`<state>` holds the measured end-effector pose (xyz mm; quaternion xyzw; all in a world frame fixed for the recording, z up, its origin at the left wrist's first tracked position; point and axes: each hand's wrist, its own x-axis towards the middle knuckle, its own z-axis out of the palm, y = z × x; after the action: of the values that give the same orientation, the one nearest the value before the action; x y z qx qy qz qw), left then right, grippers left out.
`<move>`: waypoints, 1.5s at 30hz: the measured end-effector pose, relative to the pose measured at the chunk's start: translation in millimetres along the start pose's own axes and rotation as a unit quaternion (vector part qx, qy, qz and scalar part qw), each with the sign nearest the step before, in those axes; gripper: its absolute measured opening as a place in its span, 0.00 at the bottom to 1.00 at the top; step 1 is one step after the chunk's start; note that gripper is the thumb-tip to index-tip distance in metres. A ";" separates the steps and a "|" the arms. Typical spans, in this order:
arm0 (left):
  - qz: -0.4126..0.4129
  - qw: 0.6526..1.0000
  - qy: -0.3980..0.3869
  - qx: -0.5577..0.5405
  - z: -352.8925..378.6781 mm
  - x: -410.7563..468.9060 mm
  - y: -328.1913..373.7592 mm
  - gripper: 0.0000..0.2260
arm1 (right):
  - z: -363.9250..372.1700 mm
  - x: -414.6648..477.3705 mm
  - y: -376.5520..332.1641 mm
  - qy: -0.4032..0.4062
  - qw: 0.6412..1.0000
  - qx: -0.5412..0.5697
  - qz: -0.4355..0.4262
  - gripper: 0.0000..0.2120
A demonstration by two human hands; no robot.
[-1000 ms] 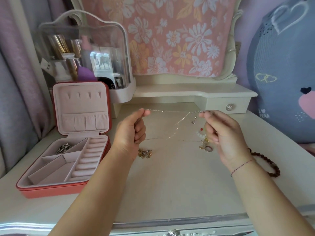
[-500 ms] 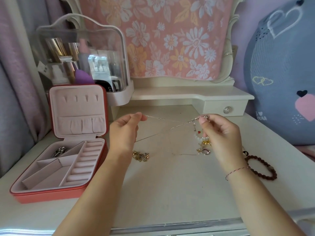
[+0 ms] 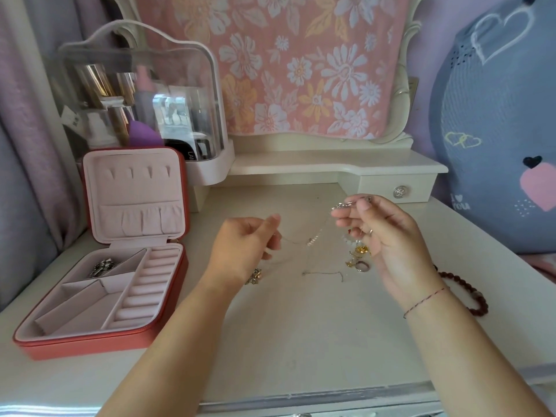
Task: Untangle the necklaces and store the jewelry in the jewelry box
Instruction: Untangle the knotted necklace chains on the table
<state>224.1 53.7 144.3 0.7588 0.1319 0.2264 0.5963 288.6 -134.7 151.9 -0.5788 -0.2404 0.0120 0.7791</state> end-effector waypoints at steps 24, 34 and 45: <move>-0.033 0.953 -0.223 -0.201 15.2 -7.7 2.9 0.08 | 7.6 -2.2 11.6 -0.152 0.988 -0.022 0.032 0.07; -0.069 0.936 -0.230 -0.259 13.3 -6.2 5.4 0.15 | 9.0 -3.9 12.1 -0.158 0.985 -0.044 0.045 0.07; -0.081 0.933 -0.189 -0.295 11.5 -3.8 5.7 0.10 | 8.2 -1.8 12.0 -0.146 0.988 -0.012 0.047 0.10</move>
<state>226.2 40.7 147.0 0.5639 0.0047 0.0589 0.8237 287.0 -124.0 142.2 -0.5907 -0.3241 0.1302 0.7274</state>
